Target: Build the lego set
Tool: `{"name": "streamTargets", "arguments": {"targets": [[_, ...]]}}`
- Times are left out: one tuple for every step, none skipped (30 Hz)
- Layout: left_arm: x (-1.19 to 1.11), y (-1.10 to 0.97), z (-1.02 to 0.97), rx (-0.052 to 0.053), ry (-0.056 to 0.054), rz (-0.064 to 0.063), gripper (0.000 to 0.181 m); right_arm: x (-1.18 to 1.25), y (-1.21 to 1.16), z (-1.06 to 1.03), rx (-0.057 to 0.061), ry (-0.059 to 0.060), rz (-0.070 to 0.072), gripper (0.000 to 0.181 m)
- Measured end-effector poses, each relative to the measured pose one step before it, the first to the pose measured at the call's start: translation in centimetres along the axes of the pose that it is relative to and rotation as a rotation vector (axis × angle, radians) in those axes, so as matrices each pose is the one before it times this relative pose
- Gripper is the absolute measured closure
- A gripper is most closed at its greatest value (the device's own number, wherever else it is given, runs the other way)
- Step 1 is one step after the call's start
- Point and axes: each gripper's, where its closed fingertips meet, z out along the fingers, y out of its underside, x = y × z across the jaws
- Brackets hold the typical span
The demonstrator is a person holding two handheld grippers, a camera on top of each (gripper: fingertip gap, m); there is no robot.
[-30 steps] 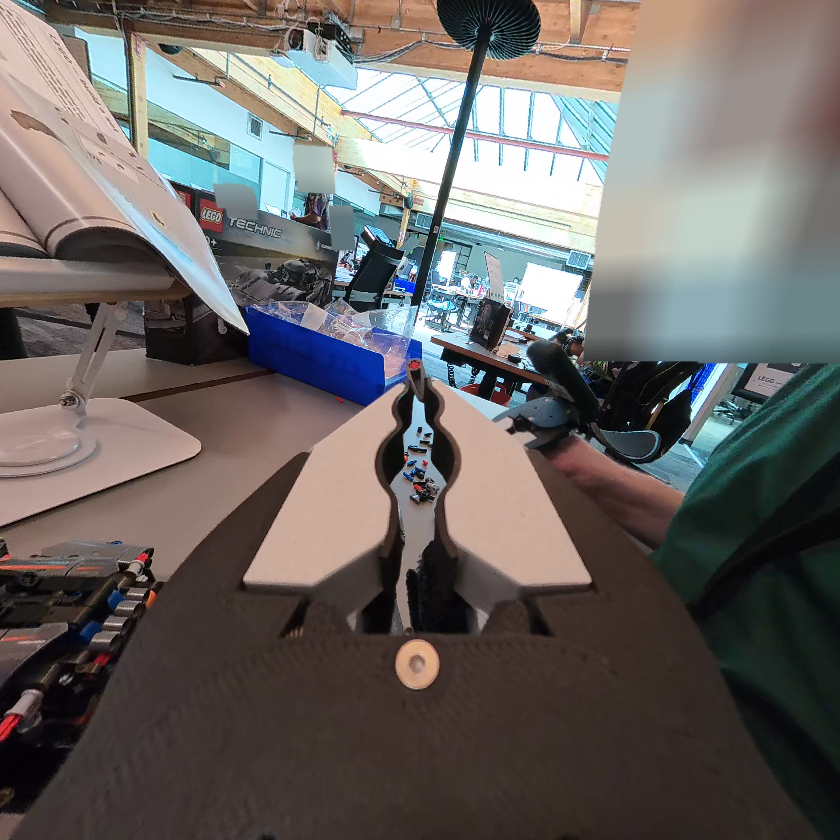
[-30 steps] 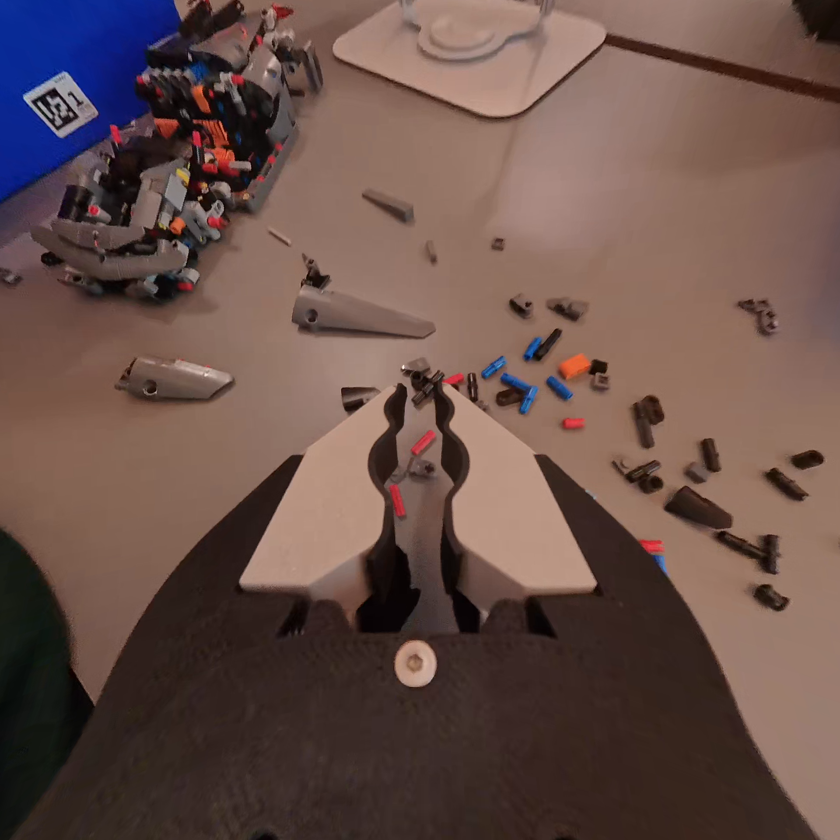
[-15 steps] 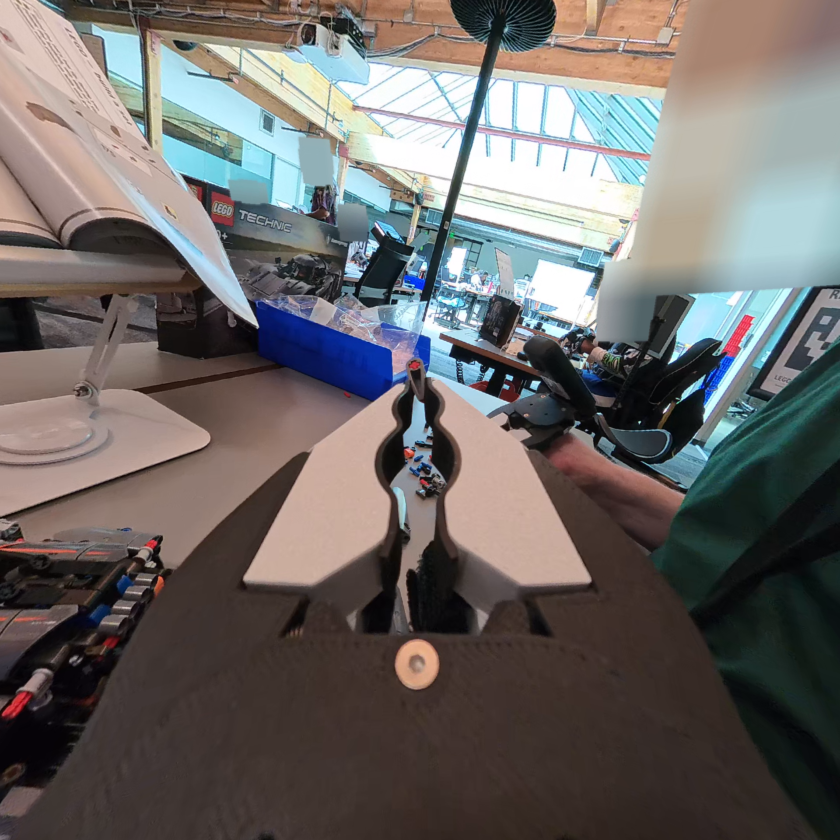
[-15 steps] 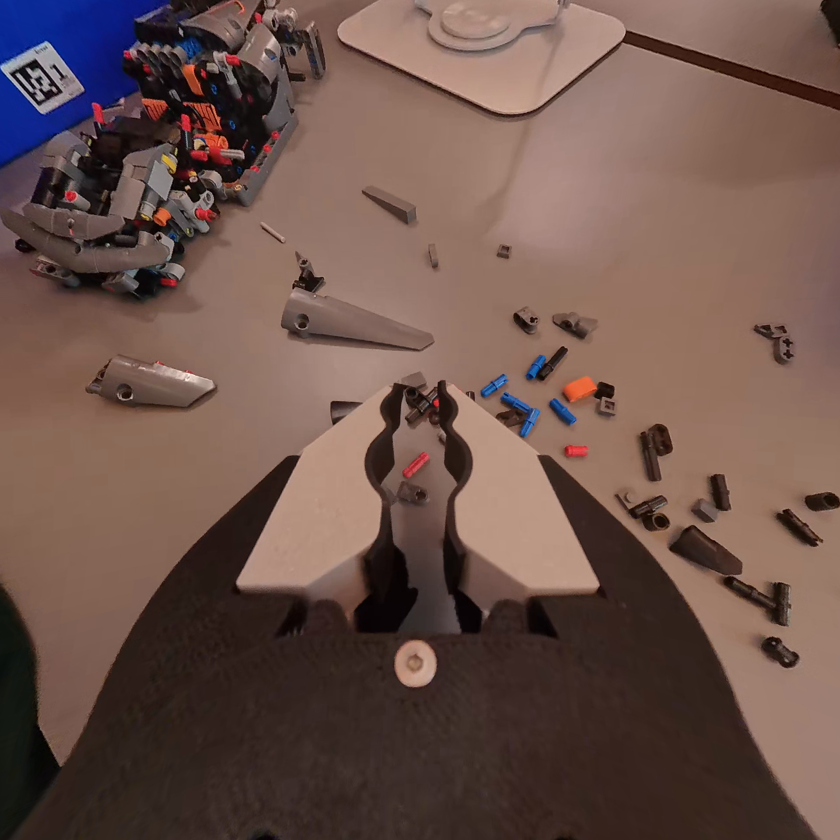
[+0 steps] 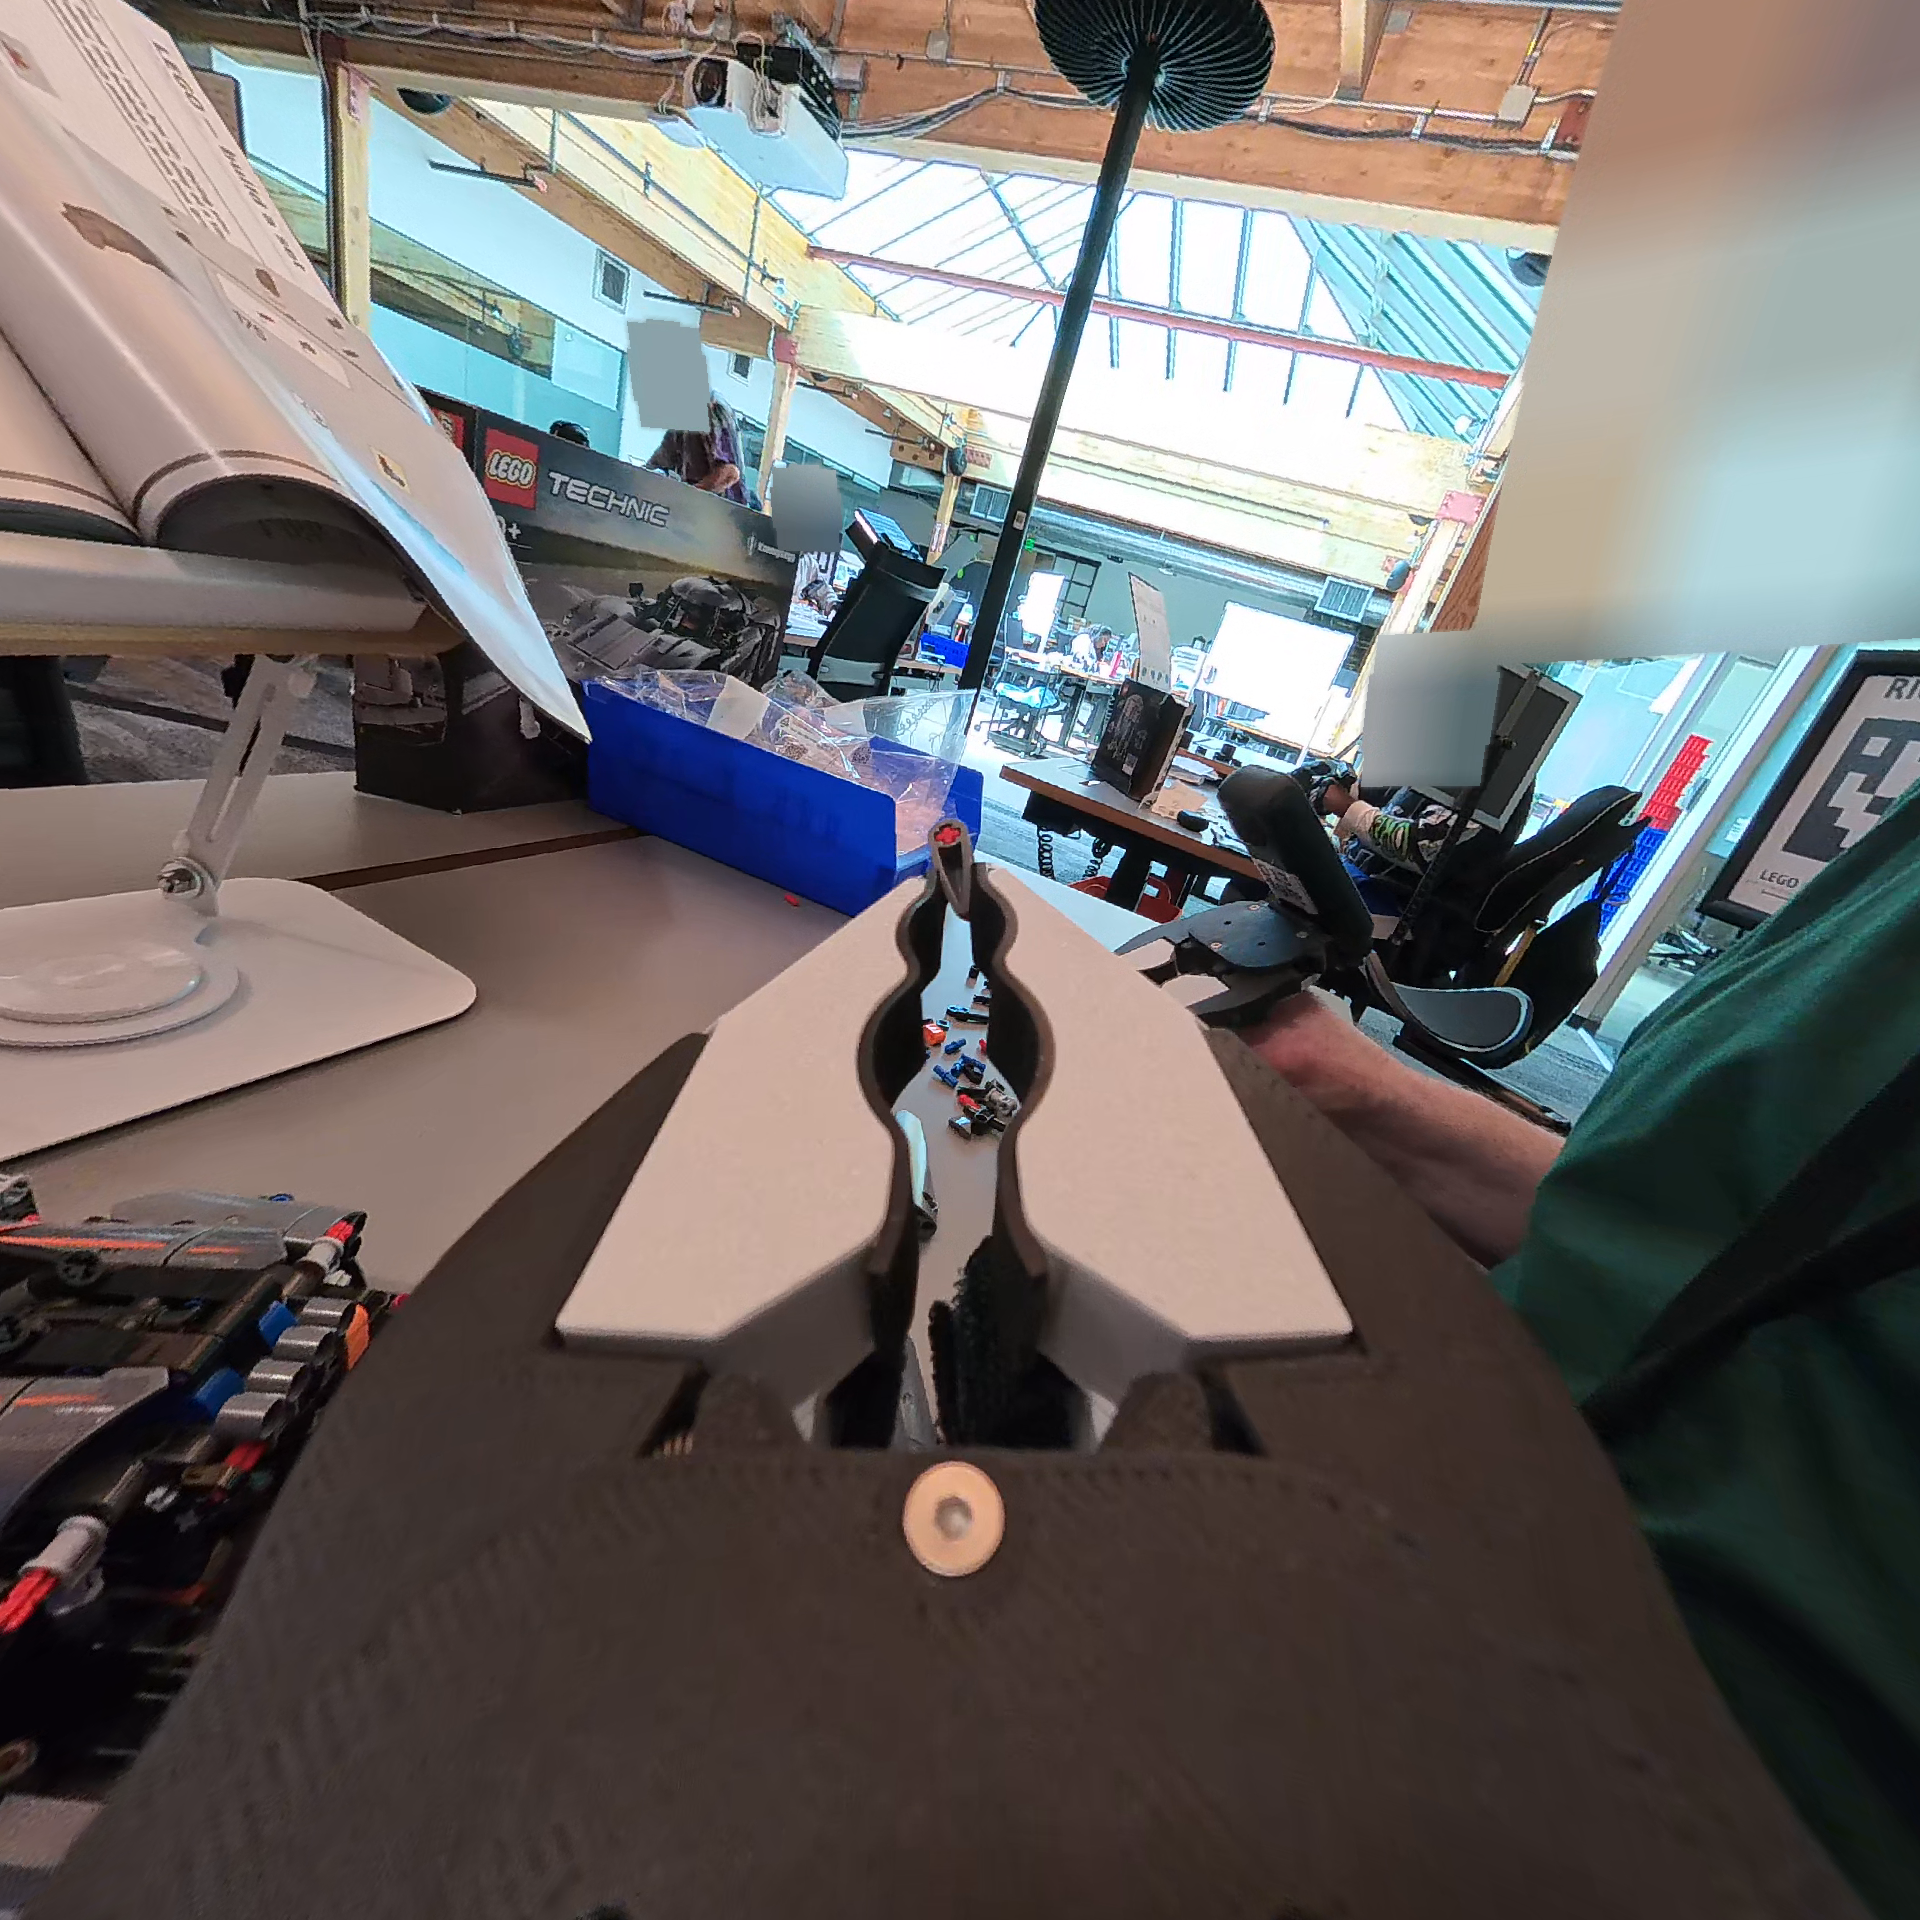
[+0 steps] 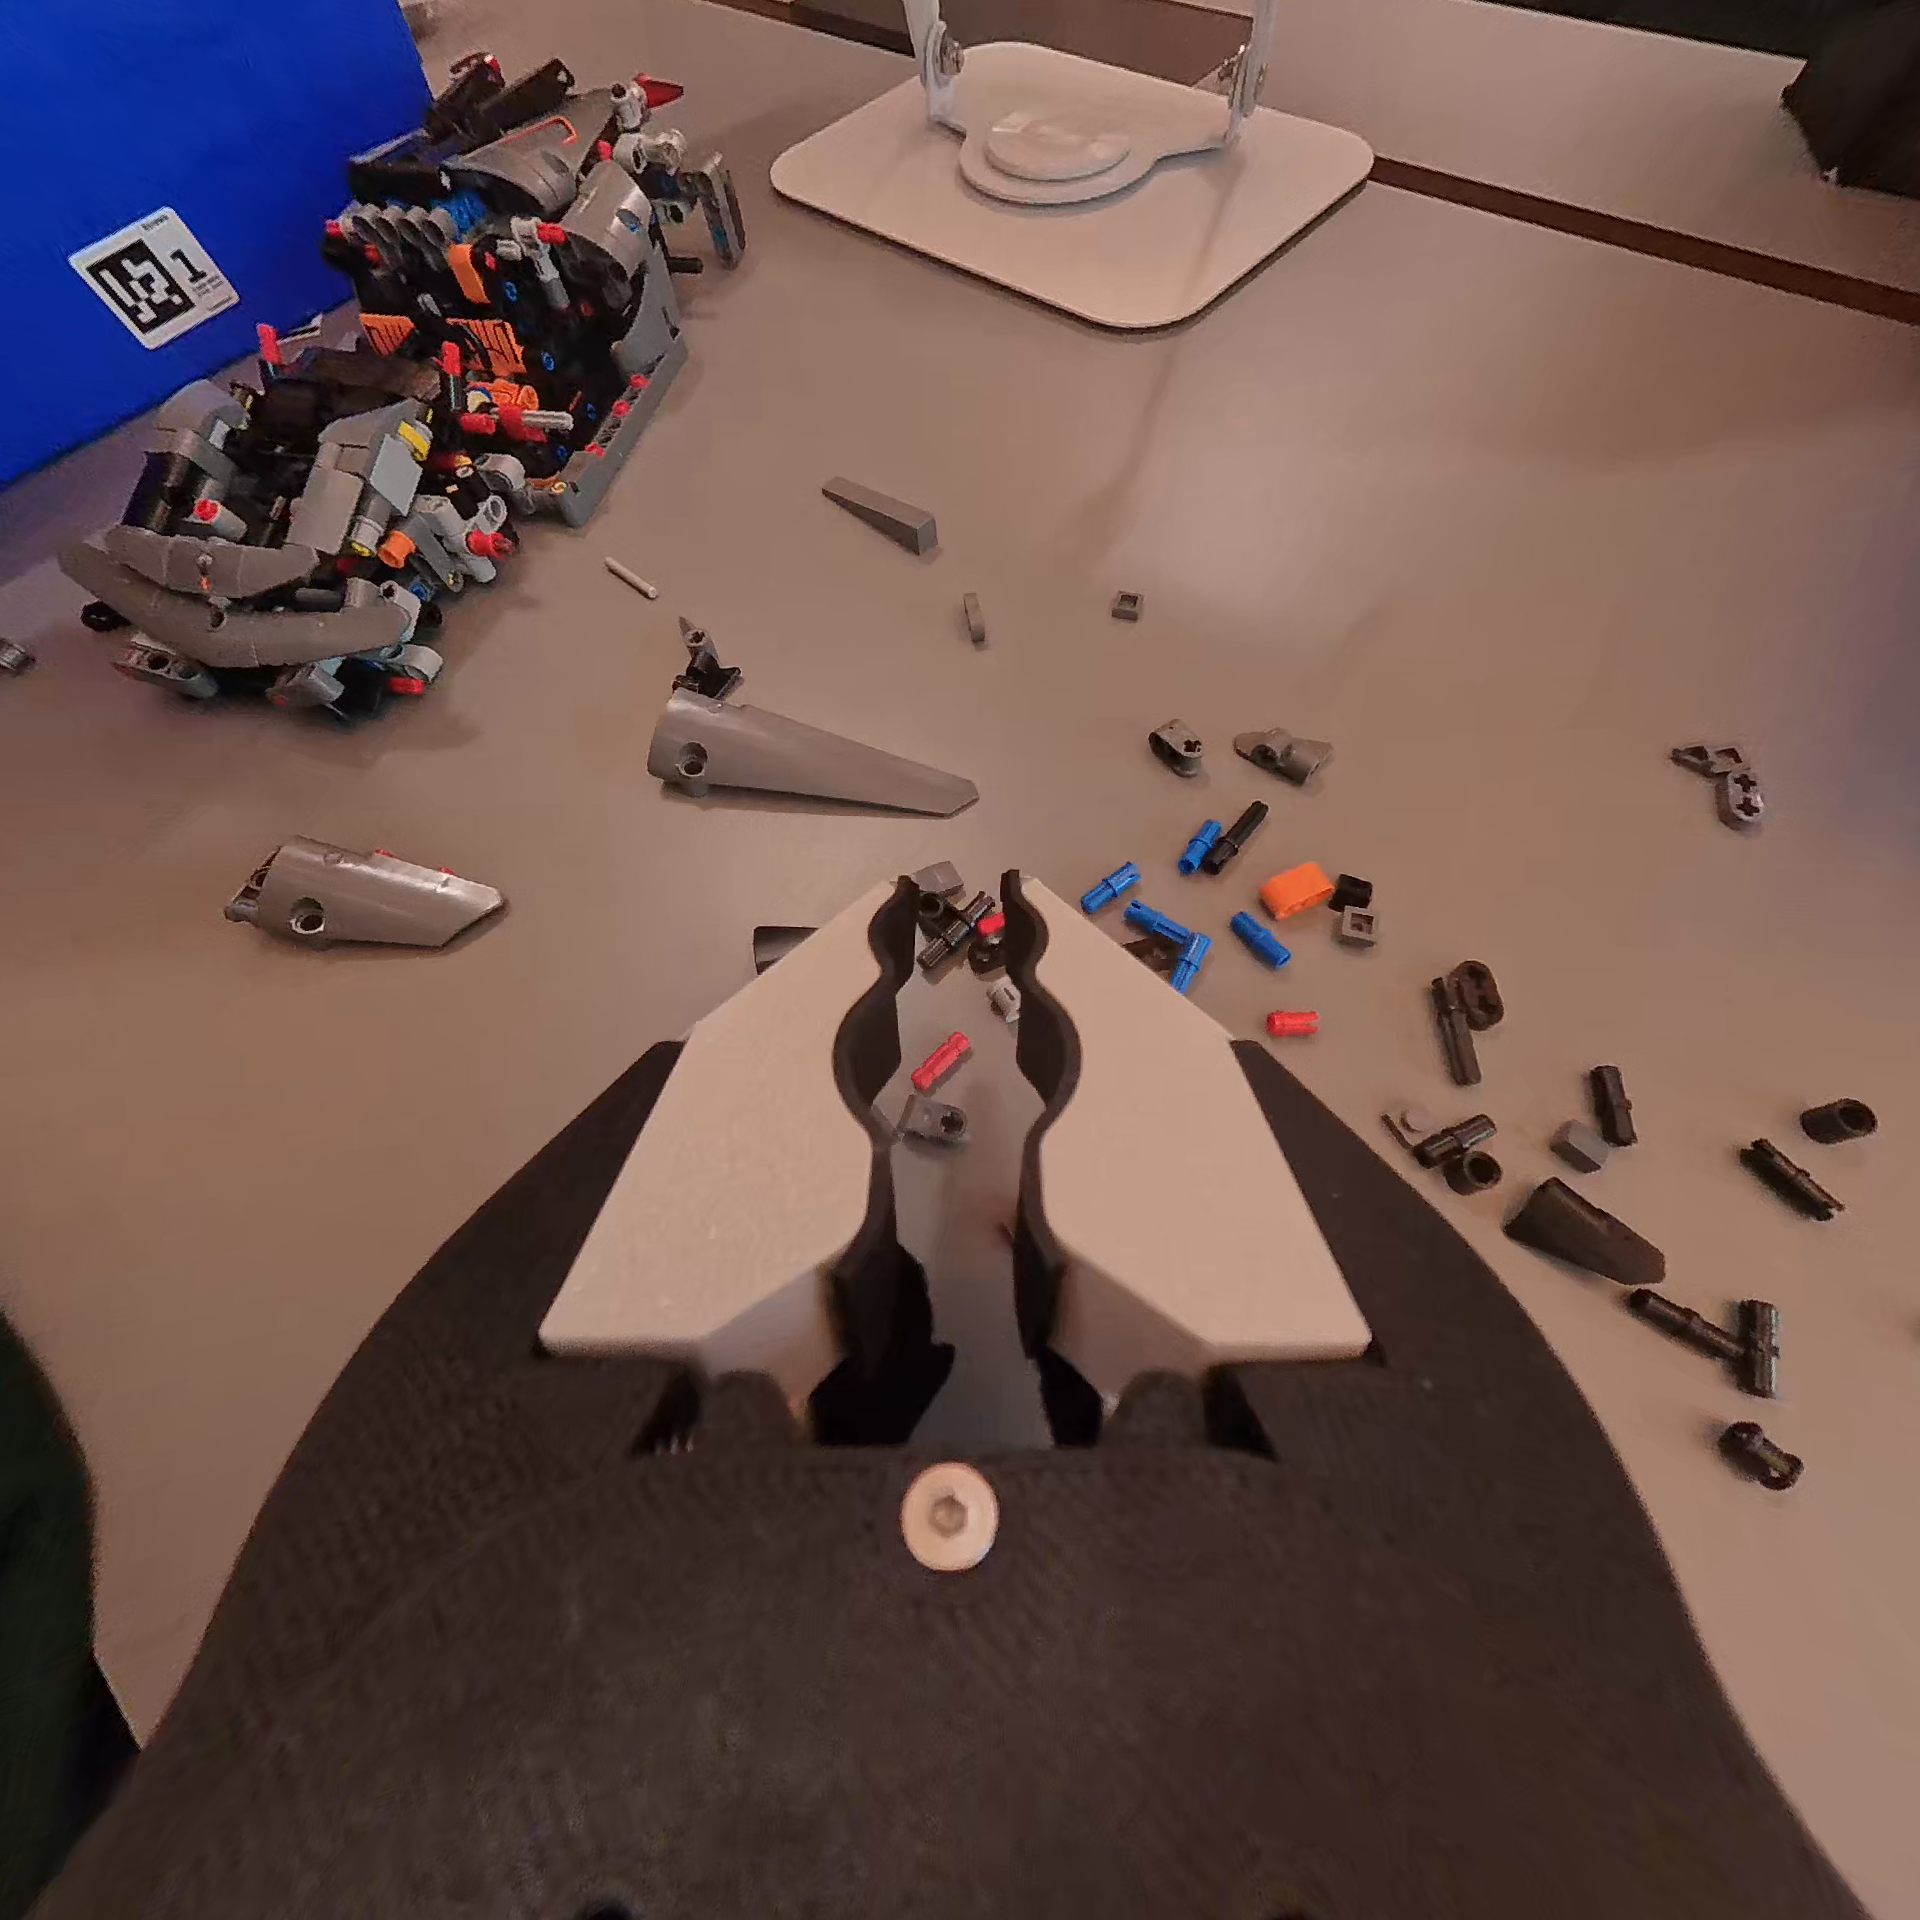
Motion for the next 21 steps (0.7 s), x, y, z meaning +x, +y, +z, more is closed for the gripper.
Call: {"name": "streamTargets", "arguments": {"targets": [[-0.034, 0.003, -0.041, 0.0003, -0.0012, -0.0007, 0.179, 0.0, -0.019, -0.045, 0.0028, 0.0028, -0.0015, 0.167], [-0.018, 0.001, -0.04, 0.0005, -0.0003, -0.0013, 0.179, -0.019, 0.034, -0.036, -0.001, 0.0008, 0.0002, 0.167], [-0.001, -0.025, -0.018, 0.0011, 0.0004, -0.0014, 0.179, -0.021, 0.032, -0.033, 0.0, -0.0007, 0.0014, 0.167], [-0.01, -0.009, -0.008, 0.0008, 0.0004, -0.0003, 0.179, 0.005, -0.023, -0.07, 0.0044, 0.002, 0.0004, 0.167], [0.004, -0.01, 0.009, 0.0, 0.0004, -0.0003, 0.179, 0.05, 0.009, -0.083, 0.0017, 0.0039, 0.0004, 0.166], [-0.002, -0.012, 0.018, 0.0001, 0.0002, -0.0007, 0.179, 0.054, 0.02, -0.1, 0.0002, 0.0034, 0.0021, 0.165], [0.007, -0.015, 0.012, 0.0004, 0.0006, -0.0003, 0.179, 0.082, -0.019, -0.155, 0.004, 0.0062, 0.0036, 0.164], [0.017, -0.034, 0.003, 0.0011, 0.0007, 0.0006, 0.179, 0.057, 0.007, -0.195, 0.0026, 0.0064, 0.005, 0.164], [0.029, -0.033, 0.015, 0.0005, 0.001, 0.0002, 0.179, 0.005, 0.093, -0.233, -0.0025, 0.005, 0.0075, 0.162], [0.087, -0.057, 0.006, 0.0015, 0.0023, 0.0009, 0.179, -0.068, 0.174, -0.253, -0.0057, 0.0025, 0.0082, 0.161], [0.089, -0.047, -0.014, 0.0011, 0.0015, 0.0027, 0.179, -0.159, 0.268, -0.287, -0.0061, 0.0013, 0.0056, 0.16], [0.061, 0.018, -0.019, -0.0007, 0.0003, 0.0027, 0.179, -0.122, 0.413, -0.278, -0.0111, 0.0064, 0.002, 0.16], [0.013, 0.084, -0.004, -0.0016, -0.0001, 0.0011, 0.179, -0.089, 0.547, -0.229, -0.0162, 0.0107, -0.0037, 0.159], [-0.047, 0.152, 0.002, -0.0022, -0.0002, -0.0033, 0.179, -0.195, 0.55, -0.173, -0.0146, 0.0047, -0.0063, 0.159], [-0.091, 0.139, 0.025, -0.0006, 0.0007, -0.0069, 0.179, -0.278, 0.512, -0.104, -0.0145, -0.0024, -0.0014, 0.158], [-0.086, 0.108, 0.054, 0.0012, 0.0023, -0.0083, 0.179, -0.297, 0.39, -0.05, -0.0104, -0.0052, 0.0011, 0.157], [-0.057, 0.083, 0.064, 0.0014, 0.003, -0.0069, 0.179, -0.247, 0.281, 0.022, -0.0081, -0.0041, 0.001, 0.156], [0.004, 0.042, 0.095, 0.0014, 0.003, -0.0029, 0.179, -0.148, 0.231, 0.141, -0.0095, -0.0007, -0.0005, 0.156], [0.047, 0.031, 0.122, -0.0004, 0.003, 0.0003, 0.179, -0.077, 0.237, 0.273, -0.0134, 0.0004, -0.0014, 0.155], [0.064, 0.019, 0.132, -0.0015, 0.0024, 0.0023, 0.179, 0.115, 0.307, 0.341, -0.0204, 0.0077, -0.0024, 0.154], [0.088, -0.029, 0.114, -0.0006, 0.0018, 0.003, 0.179, 0.226, 0.29, 0.297, -0.0206, 0.0116, -0.003, 0.153]]}}
